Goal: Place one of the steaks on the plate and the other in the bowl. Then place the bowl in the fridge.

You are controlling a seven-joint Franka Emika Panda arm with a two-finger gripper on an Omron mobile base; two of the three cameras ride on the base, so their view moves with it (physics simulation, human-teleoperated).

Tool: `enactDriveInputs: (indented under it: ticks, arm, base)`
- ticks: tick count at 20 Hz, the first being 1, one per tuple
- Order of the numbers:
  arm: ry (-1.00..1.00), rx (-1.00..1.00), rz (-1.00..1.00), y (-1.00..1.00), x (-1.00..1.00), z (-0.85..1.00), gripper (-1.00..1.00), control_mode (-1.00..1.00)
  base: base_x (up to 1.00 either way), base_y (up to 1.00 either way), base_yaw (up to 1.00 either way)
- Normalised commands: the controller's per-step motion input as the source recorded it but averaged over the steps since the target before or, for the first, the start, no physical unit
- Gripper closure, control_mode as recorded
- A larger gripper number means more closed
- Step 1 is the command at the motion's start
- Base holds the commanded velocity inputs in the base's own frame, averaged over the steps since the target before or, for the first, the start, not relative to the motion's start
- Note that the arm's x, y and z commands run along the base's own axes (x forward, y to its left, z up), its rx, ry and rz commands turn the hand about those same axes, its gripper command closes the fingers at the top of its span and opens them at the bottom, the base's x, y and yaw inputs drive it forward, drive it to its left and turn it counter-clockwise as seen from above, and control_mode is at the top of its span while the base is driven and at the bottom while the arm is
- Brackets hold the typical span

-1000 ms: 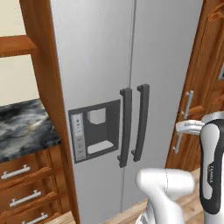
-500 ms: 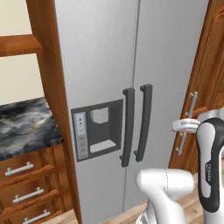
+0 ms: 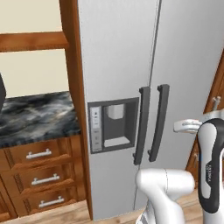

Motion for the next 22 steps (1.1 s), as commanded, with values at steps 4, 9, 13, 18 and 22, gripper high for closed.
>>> enactDriveInputs:
  ticks: [4, 9, 13, 18, 22]
  arm:
    - [0.0, 0.0, 0.0, 0.0, 0.0, 0.0, -1.0, 1.0]
    - [0.0, 0.0, 0.0, 0.0, 0.0, 0.0, -1.0, 1.0]
    - [0.0, 0.0, 0.0, 0.0, 0.0, 0.0, -1.0, 1.0]
    - [0.0, 0.0, 0.0, 0.0, 0.0, 0.0, -1.0, 1.0]
    - [0.0, 0.0, 0.0, 0.0, 0.0, 0.0, -1.0, 1.0]
  base:
    - [0.0, -0.15, 0.19]
    - [-0.05, -0.07, 0.04]
    - [-0.24, -0.42, 0.1]
    - [-0.23, -0.7, 0.13]
    - [-0.05, -0.13, 0.04]
